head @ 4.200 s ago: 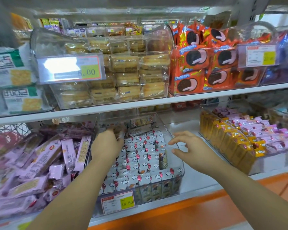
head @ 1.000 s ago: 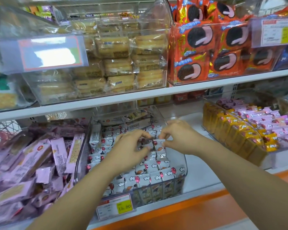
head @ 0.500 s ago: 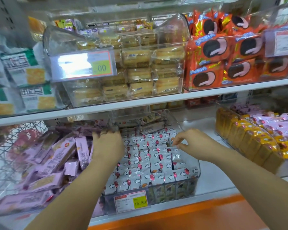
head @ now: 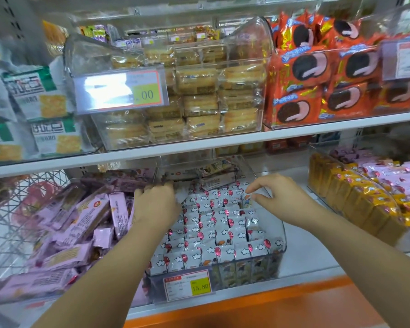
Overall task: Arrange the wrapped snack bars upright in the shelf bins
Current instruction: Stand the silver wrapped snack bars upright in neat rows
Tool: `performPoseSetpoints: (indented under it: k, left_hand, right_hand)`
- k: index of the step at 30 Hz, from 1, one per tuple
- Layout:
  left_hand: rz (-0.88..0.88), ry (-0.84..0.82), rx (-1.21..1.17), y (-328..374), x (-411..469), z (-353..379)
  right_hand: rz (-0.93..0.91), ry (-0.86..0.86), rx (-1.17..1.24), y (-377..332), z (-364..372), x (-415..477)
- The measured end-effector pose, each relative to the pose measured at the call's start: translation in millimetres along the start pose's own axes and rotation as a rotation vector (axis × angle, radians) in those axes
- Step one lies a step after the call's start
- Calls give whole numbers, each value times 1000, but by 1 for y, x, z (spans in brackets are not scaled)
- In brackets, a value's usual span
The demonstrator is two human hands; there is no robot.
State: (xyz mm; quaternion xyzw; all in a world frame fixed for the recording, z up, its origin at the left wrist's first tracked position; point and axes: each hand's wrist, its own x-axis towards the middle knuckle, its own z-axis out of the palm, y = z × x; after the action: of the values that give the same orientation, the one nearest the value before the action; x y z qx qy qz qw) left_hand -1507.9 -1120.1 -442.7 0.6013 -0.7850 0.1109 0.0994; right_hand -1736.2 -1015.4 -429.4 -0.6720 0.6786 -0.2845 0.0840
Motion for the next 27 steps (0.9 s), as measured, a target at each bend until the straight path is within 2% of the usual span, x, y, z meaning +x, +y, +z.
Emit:
performPoseSetpoints:
  k: [4,8,10,13,16,18,20,23,25,27]
  left_hand:
    - [21,99,-308,1,-8,-8]
    - [306,218,-702,24,-28,-22]
    - [444,250,-794,41,-30,-26]
    - [520,242,-854,60,-28,-30]
    - [467,166,-858,61,-22,-26]
    - [356,89,-843,52,-16,-18]
    - [267,-20,-918,46,-13,-9]
    - [219,-183,-1102,48,-15,-4]
    - [188,-246,-1210,52,-16,-5]
    - [158,-297,-1330,55,-17,-5]
  right_hand:
    - [-15,33,61,-4,-3,-3]
    - [53,49,418,-18,-12,-3]
    - [91,31,569,-27,-14,-3]
    - [79,115,685,-30,-17,-1]
    - [87,267,648,-18,-24,3]
    - [115,323,589,-7,-26,5]
    - [146,319,596,0,-25,7]
    - [172,288,810,1,-21,9]
    - [176,259,941,-1,-18,10]
    - [172,208,964,-3,-13,9]
